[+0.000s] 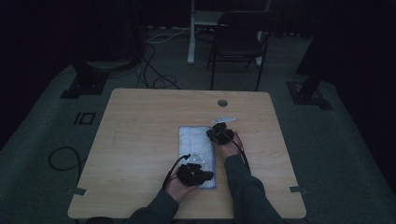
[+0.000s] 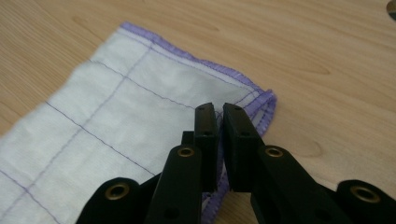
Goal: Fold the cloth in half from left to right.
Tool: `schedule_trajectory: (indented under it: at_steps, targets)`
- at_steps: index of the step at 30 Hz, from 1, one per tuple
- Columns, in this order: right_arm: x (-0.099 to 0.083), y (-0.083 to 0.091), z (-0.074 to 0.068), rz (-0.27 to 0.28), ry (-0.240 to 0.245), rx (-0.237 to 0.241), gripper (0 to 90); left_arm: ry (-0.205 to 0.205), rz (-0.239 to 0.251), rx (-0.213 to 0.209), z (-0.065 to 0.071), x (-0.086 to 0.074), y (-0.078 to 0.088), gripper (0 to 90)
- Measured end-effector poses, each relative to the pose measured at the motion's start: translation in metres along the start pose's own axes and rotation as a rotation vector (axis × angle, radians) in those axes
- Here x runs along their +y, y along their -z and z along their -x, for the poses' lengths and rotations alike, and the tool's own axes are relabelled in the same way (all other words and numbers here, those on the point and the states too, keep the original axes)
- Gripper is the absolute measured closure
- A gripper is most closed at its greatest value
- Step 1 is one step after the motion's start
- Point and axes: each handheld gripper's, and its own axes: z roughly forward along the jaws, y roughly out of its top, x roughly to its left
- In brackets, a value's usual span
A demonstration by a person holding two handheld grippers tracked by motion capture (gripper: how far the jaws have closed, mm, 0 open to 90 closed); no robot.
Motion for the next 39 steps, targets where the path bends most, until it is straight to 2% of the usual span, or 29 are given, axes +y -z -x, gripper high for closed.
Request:
schedule_trajectory:
  at_steps: [2,6,10,17,22,31,39]
  targets:
    - [-0.001,-0.002,0.001,-0.004,-0.001,-0.001,83.8,-0.004,-0.011,-0.011,0.000,-0.002,-0.003,85.9]
    - [-0.002,-0.002,0.005,-0.009,-0.012,-0.040,75.2,-0.031,-0.017,-0.083,0.006,-0.004,-0.005,75.8]
    - [-0.001,0.001,0.012,-0.003,-0.035,-0.064,73.6,-0.049,-0.021,-0.090,0.010,-0.003,-0.005,72.6]
    - [-0.001,0.008,0.019,0.012,-0.039,-0.083,69.8,-0.047,0.006,-0.043,0.001,-0.003,0.004,70.8]
    - [-0.002,0.009,0.021,0.016,-0.033,-0.082,67.6,-0.024,0.026,-0.002,-0.010,-0.006,0.011,70.5]
    - [-0.002,0.009,0.022,0.021,-0.029,-0.072,65.5,-0.008,0.059,0.071,-0.027,-0.003,0.024,68.4]
    - [-0.003,0.010,0.022,0.026,-0.024,-0.068,64.6,0.020,0.089,0.119,-0.043,0.001,0.037,67.6]
